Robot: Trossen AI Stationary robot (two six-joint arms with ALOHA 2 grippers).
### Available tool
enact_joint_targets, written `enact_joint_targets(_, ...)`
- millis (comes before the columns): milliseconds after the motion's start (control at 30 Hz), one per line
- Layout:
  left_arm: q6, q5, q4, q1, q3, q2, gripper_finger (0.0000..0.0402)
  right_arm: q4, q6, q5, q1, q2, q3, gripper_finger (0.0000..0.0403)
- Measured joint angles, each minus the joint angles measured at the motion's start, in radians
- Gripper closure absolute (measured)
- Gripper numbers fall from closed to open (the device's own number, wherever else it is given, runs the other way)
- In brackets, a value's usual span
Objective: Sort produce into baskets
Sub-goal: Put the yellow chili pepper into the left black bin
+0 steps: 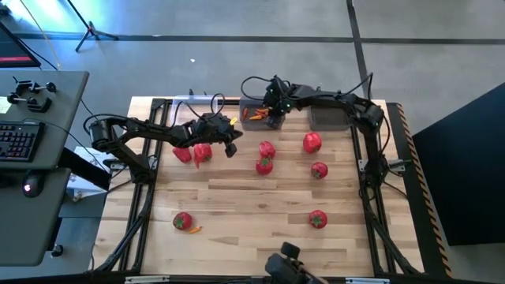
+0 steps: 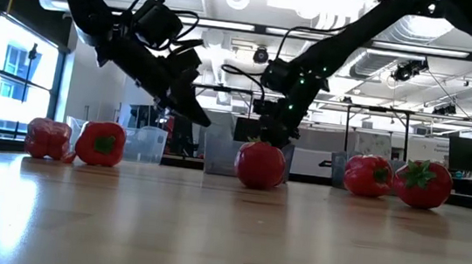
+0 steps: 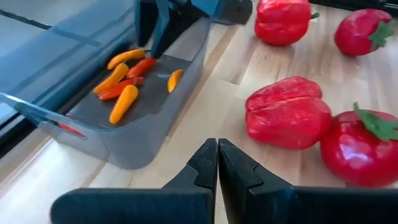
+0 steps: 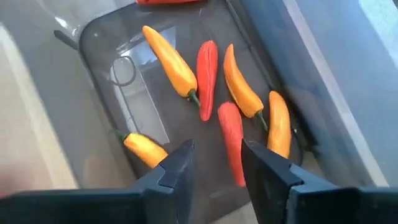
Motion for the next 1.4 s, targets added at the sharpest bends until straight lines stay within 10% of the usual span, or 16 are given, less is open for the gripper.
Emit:
enact_joint_targets(300, 0.056, 0.007, -0.13, -0.005, 0.035, -0.057, 0.0401, 0.149, -0.024, -0.042, 0.014, -0.13, -0.07, 0.0394)
enact_joint_targets(667, 0.07, 0.088, -0.347, -0.083, 0.038, -0.238, 0.0401, 0.672, 0.139, -0.05, 0.112, -0.308, -0.477, 0.0399)
enact_joint_targets(900, 0.024, 0.028, -0.762, -0.245, 0.167, -0.286, 0.0401, 0.807, 0.2, 0.064, 0.192, -0.484, -0.67, 0.0402)
enact_joint_targets(1400, -0.574, -0.006, -1.237, -0.657, 0.315, -0.248, 0.0401, 1.014, 0.216, 0.074, 0.233, -0.616, -0.902, 0.0403)
